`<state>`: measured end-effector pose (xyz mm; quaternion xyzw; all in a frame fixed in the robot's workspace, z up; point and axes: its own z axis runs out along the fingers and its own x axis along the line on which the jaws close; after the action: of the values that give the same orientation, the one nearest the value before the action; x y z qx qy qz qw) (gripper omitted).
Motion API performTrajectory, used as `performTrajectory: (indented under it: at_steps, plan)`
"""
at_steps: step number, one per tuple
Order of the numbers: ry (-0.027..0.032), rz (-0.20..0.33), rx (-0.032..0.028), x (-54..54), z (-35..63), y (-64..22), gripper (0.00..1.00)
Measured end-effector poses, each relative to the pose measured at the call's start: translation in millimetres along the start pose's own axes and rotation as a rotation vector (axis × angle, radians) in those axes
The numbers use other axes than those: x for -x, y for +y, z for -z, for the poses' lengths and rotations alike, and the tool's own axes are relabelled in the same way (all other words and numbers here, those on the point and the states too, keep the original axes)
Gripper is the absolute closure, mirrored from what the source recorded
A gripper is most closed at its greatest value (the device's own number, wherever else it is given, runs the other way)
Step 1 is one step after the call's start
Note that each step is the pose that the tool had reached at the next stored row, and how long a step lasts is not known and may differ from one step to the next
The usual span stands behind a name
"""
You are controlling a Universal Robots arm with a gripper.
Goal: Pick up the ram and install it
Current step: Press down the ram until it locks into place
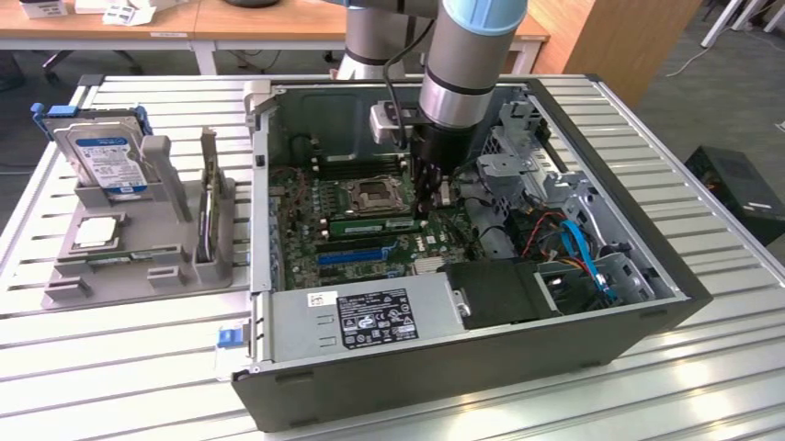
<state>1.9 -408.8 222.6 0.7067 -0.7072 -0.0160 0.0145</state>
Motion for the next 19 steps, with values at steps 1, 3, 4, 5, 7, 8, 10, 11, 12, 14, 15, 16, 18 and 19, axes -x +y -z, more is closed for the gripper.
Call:
performTrajectory:
  at_steps: [1, 3, 4, 5, 7, 8, 10, 11, 12, 14, 15, 16, 18, 19]
  plan:
    - [0.0, 0.0, 0.0, 0.0, 0.0, 0.0, 0.89]
    - [-0.0001, 0.0, -0.0001, 0.0, 0.0, 0.0, 0.89]
    - [-0.0001, 0.0, 0.0, 0.0, 0.0, 0.0, 0.89]
    - [-0.0001, 0.0, -0.0001, 0.0, -0.3, 0.0, 0.89]
    - [-0.0001, 0.0, 0.0, 0.0, -0.4, 0.0, 0.89]
    - [0.0, 0.0, 0.0, 0.0, -0.3, 0.0, 0.89]
    - [0.0, 0.0, 0.0, 0.0, -0.4, 0.0, 0.89]
    - [-0.0001, 0.0, 0.0, 0.0, -0.3, 0.0, 0.89]
    - [-0.0004, 0.0, -0.0001, 0.1, 0.1, 0.0, 0.89]
    - [-0.0007, 0.0, 0.0, 0.1, 1.7, 0.1, 0.89]
    - [-0.0001, 0.0, 0.0, 0.0, 3.0, 0.1, 0.89]
    - [-0.0001, 0.0, -0.0001, 0.0, 4.5, 0.2, 0.89]
    - [-0.0001, 0.0, -0.0001, 0.0, 8.0, 0.4, 0.89]
    - [-0.0001, 0.0, 0.0, 0.1, 9.8, 0.4, 0.89]
